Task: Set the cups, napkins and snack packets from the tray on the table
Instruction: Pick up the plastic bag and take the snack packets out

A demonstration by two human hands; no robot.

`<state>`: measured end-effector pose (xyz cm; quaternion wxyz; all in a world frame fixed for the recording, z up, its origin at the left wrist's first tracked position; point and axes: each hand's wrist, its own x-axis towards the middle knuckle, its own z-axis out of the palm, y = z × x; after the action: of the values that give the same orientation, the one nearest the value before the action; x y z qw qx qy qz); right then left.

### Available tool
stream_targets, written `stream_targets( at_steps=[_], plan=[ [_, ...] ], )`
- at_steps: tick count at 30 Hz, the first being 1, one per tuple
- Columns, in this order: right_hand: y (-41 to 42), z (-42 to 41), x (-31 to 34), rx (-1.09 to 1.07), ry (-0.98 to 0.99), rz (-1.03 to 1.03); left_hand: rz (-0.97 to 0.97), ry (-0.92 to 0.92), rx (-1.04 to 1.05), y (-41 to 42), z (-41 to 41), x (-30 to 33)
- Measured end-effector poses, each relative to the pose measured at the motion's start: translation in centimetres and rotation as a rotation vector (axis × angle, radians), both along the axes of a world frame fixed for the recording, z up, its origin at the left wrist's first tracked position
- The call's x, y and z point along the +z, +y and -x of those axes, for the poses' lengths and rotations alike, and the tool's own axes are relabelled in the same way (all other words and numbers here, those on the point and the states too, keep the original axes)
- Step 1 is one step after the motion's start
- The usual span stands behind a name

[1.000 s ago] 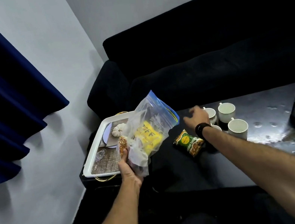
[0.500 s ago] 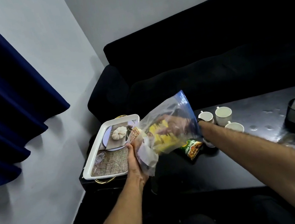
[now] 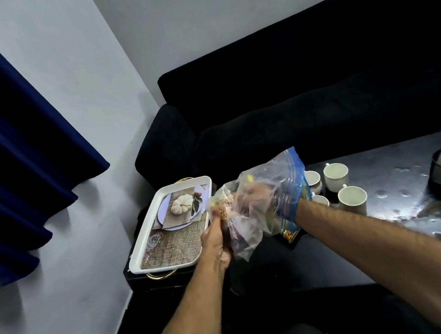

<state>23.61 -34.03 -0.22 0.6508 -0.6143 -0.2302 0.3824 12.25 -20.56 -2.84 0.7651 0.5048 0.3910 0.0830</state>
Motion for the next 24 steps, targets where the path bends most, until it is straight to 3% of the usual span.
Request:
stream_targets(
  at_steps=[2,5,9,12,14,18,20,24],
  plan=[
    [-0.6,-0.1,-0.2,-0.036,0.189,-0.099,-0.027,-0.004,0.064,-0.1,0.1,0.2],
    [-1.9,-0.5,-1.0,-0.158,0.319,-0.129,-0.111,0.030,0.200,0.5,0.2,0.1],
    [-1.7,-1.6,0.8,-0.360,0.124,0.081,-0.362,0.146,0.384,1.4,0.1,0.7],
    [-1.2,-3.3,4.2,-0.586,-0.196,0.263,-0.469,0.242,0.520,2.3,0.7,1.6],
    [-2.2,-4.5,5.0,-0.665,-0.248,0.283,-0.409,0.245,0.599,3.4,1.3,1.7],
    [-4.9,-7.0,4.6,-0.776,-0.169,0.244,-0.198,0.059,0.716,5.7,2.8,1.7],
    [-6.0,-7.5,3.9,-0.820,-0.134,0.242,-0.189,0.010,0.769,6.7,3.4,1.8],
    [-6.6,-7.0,-0.2,-0.764,-0.172,0.402,-0.045,-0.060,0.842,8.1,4.0,1.6]
  ],
)
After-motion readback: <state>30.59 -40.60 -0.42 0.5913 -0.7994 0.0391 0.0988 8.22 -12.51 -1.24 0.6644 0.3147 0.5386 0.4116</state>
